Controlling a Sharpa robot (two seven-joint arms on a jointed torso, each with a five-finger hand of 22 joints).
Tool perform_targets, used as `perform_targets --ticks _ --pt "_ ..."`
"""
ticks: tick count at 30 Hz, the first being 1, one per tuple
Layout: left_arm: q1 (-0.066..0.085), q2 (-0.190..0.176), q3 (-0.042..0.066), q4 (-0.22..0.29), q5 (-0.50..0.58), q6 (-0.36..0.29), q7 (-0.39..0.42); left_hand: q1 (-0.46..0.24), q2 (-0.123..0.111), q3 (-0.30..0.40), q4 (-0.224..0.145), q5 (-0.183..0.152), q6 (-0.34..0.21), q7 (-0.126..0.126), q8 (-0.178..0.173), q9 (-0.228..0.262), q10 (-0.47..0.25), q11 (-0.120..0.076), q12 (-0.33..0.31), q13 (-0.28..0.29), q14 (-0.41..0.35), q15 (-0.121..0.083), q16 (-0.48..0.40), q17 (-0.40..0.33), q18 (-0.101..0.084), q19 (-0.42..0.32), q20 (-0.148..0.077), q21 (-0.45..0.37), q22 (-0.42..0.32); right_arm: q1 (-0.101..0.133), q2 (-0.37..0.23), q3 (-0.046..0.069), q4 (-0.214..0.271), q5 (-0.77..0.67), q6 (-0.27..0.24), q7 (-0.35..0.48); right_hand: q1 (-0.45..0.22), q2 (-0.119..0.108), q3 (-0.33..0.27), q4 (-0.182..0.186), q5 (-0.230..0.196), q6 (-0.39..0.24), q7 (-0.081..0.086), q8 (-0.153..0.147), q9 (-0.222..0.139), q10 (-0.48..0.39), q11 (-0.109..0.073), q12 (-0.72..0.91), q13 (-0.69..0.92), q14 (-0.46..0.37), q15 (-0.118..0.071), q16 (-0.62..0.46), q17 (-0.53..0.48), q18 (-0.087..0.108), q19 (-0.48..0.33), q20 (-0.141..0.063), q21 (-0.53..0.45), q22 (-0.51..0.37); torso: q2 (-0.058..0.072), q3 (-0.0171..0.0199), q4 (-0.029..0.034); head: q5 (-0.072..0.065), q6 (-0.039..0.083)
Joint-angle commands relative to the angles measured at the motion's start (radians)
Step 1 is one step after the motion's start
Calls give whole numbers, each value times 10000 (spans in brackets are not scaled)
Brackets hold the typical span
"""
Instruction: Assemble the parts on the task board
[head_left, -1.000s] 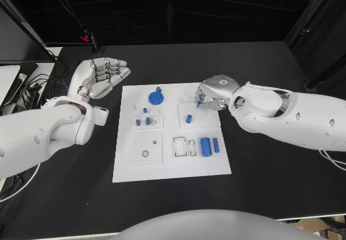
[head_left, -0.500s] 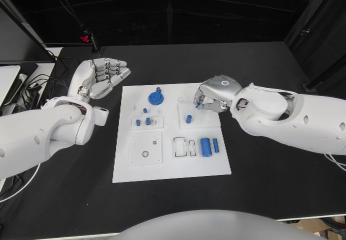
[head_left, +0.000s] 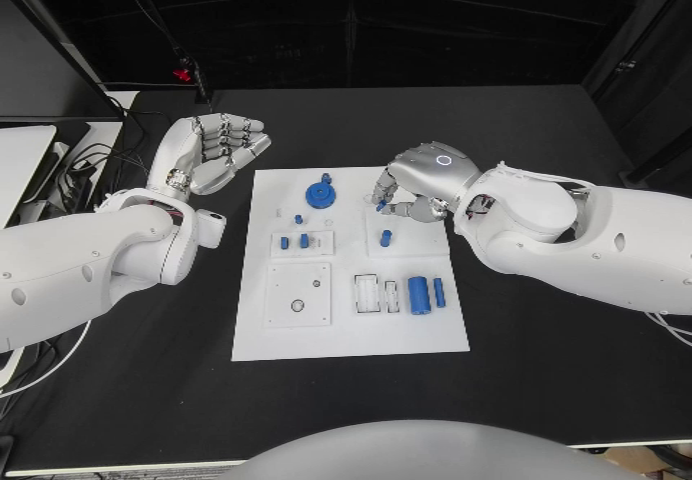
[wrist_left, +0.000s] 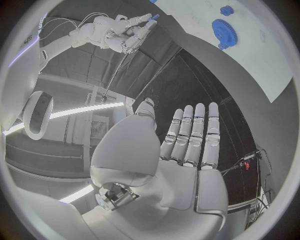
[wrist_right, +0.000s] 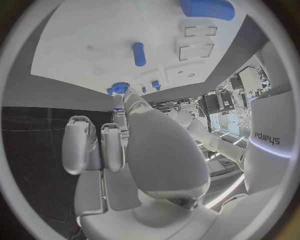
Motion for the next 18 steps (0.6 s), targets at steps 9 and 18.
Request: perform_targets --ticks 9,18 --pt "15 43 9 -16 30 22 550 -6 83 -64 26 69 -73 250 27 -13 -51 -30 38 2 37 1 52 -12 110 80 -3 -59 -11 55 579 31 120 22 133 216 89 46 85 2 35 54 -2 25 88 13 16 -49 -13 621 -70 48 18 -156 66 -54 32 1406 1 -10 -2 638 -181" --pt "16 81 9 -46 30 15 552 -3 87 -70 27 69 -77 250 30 -14 -53 -29 43 1 35 1 55 -18 110 82 -3 -60 -15 58 1249 30 179 102 706 373 97 53 117 -3 36 33 10 5 83 -9 24 -53 -13 621 -66 47 13 -153 60 -53 19 1399 -9 -14 16 1270 -463"
